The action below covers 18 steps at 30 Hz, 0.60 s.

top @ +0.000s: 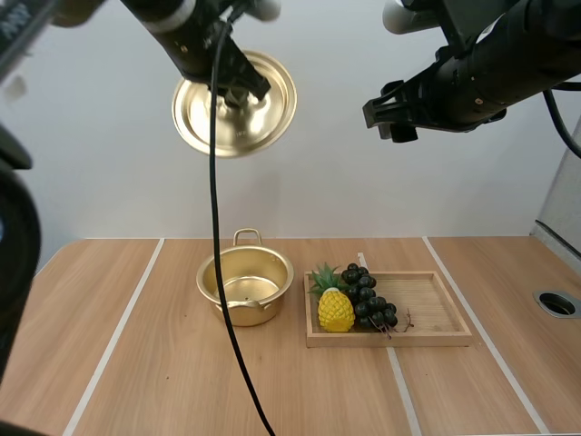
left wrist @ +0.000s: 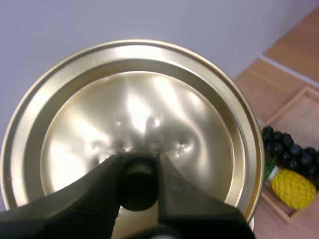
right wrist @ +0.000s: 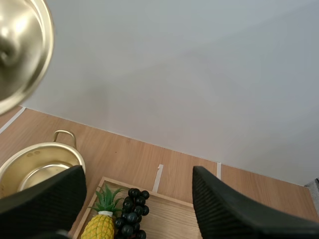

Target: Open the pot, put the grape inside, and close it

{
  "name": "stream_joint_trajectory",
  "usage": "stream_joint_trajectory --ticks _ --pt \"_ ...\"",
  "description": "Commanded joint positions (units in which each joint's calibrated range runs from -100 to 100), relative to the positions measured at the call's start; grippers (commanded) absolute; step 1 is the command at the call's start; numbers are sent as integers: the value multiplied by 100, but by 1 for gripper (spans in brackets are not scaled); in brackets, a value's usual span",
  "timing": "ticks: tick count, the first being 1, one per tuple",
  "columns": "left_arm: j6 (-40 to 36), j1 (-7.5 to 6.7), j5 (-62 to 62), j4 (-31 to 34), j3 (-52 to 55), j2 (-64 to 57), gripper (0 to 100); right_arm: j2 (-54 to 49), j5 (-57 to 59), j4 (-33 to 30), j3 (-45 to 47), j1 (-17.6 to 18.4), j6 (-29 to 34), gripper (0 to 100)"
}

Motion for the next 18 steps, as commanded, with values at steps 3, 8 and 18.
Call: stream_joint_trajectory --ticks 3,8,18 --pt "-429 -11 -1057 -132 -730 -820 0 -38 -25 13 -29 -20 -12 100" --pt "-684 -11 -2019 -121 -1389 -1506 0 -18 106 13 -29 -20 -51 100" --pt "-707 -11 -3302 -101 -2596 -2350 0 862 1305 243 -29 -20 -178 100"
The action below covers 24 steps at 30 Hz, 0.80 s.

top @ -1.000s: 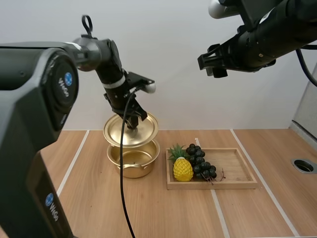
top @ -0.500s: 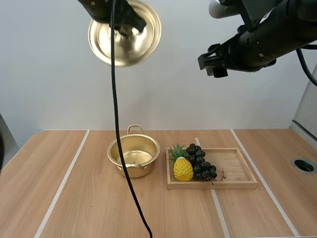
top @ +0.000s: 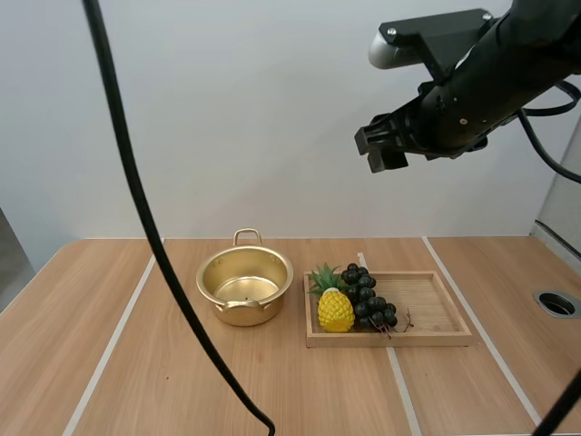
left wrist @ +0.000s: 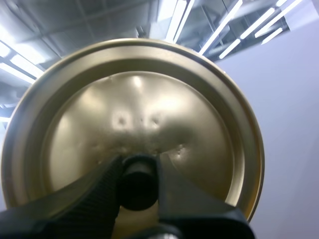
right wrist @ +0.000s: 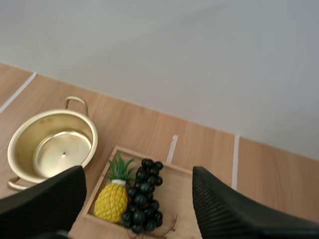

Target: Open the pot, put the grape inside, and close it

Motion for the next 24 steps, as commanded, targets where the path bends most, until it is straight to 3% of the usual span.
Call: stream_joint_trajectory --ticks 1,9,17,21,24 --pt "-49 -11 -480 -77 -343 -113 0 357 146 67 -29 -20 -97 100" --pt "-95 -11 -543 -77 -1277 -140 0 1493 146 55 -29 -20 -249 100" --pt "-95 -11 -543 55 -1529 -140 0 2434 146 65 19 -20 -273 100" --pt "-95 -11 -493 272 -1529 -140 0 2681 146 205 451 -20 -463 100" --pt "-95 -11 -494 326 -1529 -140 0 2772 -481 190 862 -20 -531 100"
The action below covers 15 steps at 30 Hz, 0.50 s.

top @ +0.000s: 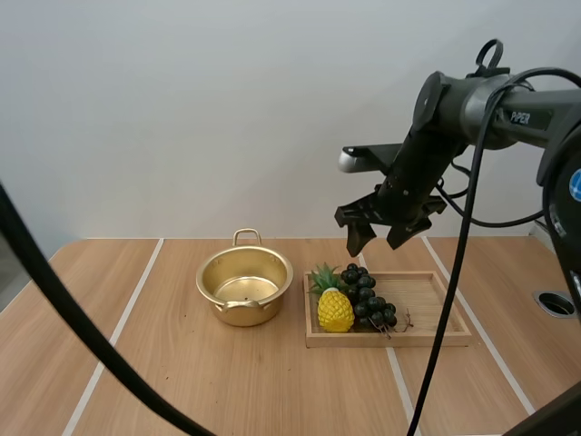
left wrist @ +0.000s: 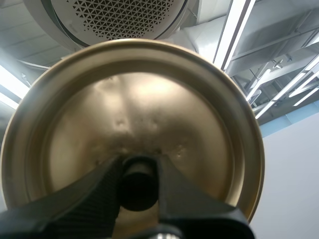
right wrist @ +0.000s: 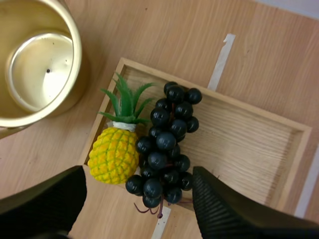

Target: Open the pot, put the grape inside, and close it

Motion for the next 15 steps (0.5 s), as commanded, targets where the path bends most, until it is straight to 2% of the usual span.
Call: stream_joint_trajectory --ticks 1,8,15 --pt "-41 -11 -133 89 -22 -4 0 22 -640 16 402 -20 -129 100" --pt "-41 -11 -133 103 -22 -4 0 47 -1693 16 963 -20 -196 100" --pt "-41 -11 -133 103 -22 -4 0 424 -1859 41 970 -20 -199 100"
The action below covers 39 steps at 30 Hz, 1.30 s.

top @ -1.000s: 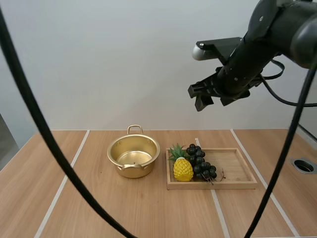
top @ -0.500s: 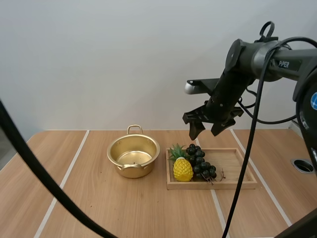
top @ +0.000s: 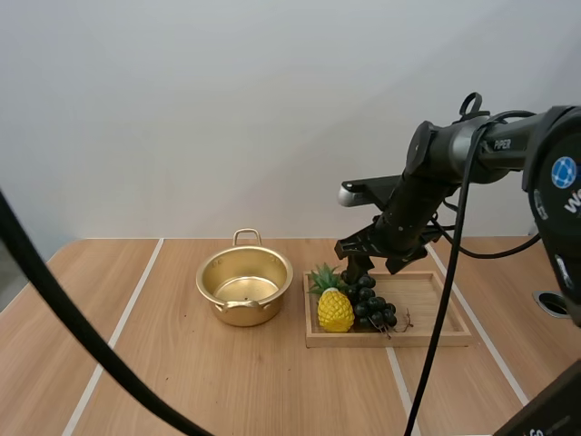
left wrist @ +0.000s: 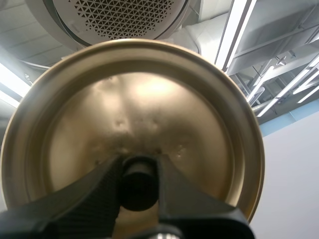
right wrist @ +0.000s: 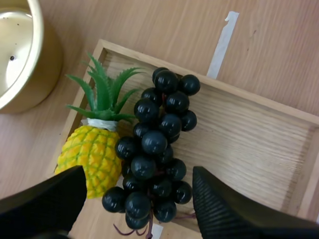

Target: Open the pot, put the grape inside, and close it

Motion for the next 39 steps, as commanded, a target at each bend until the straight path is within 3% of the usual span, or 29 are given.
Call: stream_joint_trajectory --ticks 1,24,36,37,39 --pt "-41 -11 -133 45 -22 -4 0 168 -178 44 17 -20 -60 100" --pt "-41 -11 216 51 -22 84 0 1354 -1535 173 17 -3 -178 100" --pt "-41 -11 232 66 -22 112 0 1596 -1704 173 17 -3 -178 100" --pt "-41 -11 232 66 -22 112 0 1596 -1686 173 17 -3 -178 84" --pt "-41 -11 232 66 -22 112 0 1596 -1685 173 17 -3 -178 31"
